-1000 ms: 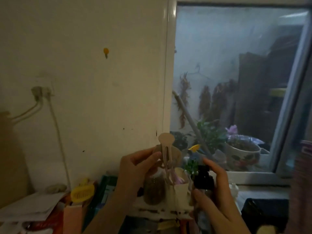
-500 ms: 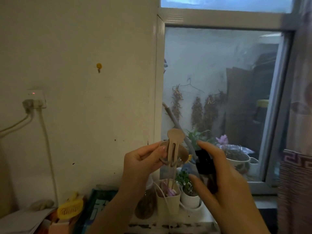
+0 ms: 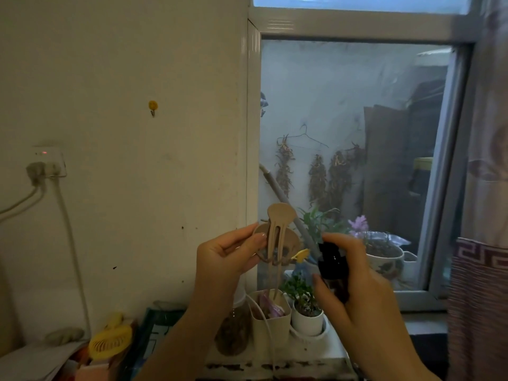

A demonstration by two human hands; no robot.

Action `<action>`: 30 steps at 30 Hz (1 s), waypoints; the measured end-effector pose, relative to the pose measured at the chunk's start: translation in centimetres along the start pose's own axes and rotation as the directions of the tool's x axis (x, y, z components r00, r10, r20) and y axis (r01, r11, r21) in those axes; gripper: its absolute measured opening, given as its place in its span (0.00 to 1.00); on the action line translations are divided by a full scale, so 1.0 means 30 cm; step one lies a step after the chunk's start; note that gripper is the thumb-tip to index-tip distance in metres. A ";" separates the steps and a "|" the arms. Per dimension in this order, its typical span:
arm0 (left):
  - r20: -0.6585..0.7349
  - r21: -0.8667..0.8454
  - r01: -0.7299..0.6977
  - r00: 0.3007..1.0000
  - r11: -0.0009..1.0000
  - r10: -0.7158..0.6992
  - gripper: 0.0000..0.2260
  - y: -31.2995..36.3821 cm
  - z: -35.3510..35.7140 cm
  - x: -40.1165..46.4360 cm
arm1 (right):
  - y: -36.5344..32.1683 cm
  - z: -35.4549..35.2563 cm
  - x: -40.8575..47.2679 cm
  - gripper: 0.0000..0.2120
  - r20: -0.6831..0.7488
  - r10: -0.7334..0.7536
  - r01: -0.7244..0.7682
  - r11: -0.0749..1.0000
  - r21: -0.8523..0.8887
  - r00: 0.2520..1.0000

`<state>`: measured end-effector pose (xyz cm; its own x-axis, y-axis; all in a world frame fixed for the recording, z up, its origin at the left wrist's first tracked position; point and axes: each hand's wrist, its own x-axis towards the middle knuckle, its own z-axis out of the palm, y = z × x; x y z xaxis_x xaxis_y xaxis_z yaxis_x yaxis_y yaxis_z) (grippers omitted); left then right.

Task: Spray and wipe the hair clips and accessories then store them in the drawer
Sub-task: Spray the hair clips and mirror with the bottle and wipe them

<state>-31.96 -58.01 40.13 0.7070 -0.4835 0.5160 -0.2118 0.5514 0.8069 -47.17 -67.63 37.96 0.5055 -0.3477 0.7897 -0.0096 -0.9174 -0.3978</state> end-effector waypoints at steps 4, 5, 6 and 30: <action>-0.008 0.003 0.015 1.000 1.000 -0.015 0.11 -0.007 0.001 0.006 | 0.015 0.004 -0.003 0.28 0.016 0.012 -0.012 1.000 0.000 1.000; -0.009 0.011 0.015 1.000 1.000 -0.015 0.11 -0.009 0.001 0.007 | 0.018 0.004 -0.004 0.27 0.016 0.015 -0.015 1.000 -0.006 1.000; -0.008 0.020 0.015 1.000 1.000 -0.015 0.11 -0.011 0.001 0.008 | 0.022 0.006 -0.005 0.26 0.017 0.019 -0.018 1.000 -0.011 1.000; 0.006 0.063 0.038 0.999 0.997 -0.038 0.09 -0.036 -0.051 -0.017 | 0.066 0.046 -0.011 0.27 -0.019 0.046 -0.047 0.997 -0.068 0.999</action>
<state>-31.07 -57.32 38.54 0.7105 -0.5083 0.4867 -0.2275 0.4886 0.8423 -46.18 -69.06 36.27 0.4880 -0.3928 0.7795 -0.0921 -0.9112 -0.4015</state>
